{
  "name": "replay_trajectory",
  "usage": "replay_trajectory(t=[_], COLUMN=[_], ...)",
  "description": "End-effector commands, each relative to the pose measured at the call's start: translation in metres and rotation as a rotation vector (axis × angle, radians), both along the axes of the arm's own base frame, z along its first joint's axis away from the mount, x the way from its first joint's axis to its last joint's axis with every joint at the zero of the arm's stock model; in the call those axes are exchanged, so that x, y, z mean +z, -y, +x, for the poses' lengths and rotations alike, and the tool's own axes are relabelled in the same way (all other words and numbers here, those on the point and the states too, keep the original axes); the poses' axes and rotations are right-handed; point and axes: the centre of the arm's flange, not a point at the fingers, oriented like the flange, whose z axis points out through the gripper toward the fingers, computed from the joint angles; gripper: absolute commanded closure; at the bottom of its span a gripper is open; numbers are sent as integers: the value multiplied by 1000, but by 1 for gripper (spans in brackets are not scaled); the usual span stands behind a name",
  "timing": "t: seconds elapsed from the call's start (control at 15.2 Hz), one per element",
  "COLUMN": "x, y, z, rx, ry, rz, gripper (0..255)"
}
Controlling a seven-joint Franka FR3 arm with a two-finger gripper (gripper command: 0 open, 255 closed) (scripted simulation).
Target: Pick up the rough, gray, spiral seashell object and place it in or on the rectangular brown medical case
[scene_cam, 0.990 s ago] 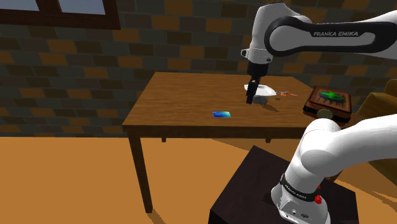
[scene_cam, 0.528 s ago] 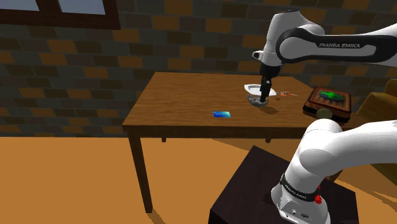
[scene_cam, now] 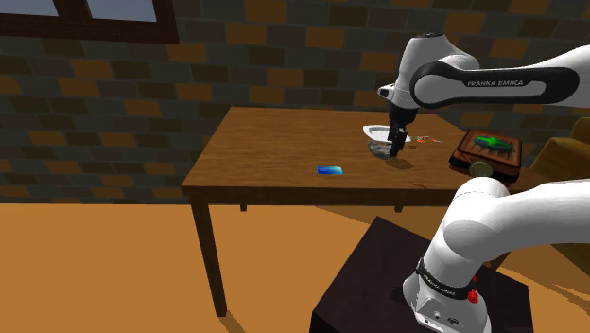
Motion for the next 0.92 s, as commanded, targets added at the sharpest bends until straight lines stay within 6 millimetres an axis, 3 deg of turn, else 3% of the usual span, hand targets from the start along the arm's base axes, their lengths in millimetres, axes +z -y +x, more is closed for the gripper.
replay_trajectory(t=[0.0, 0.53, 0.59, 0.86], x=[-10, -13, -13, -13], y=[1, 2, 2, 2], z=[0, 0, 0, 0], rx=[1, 1, 1, 1], ry=[1, 1, 1, 1], rz=[0, 0, 0, 0], gripper=[0, 0, 255, 255])
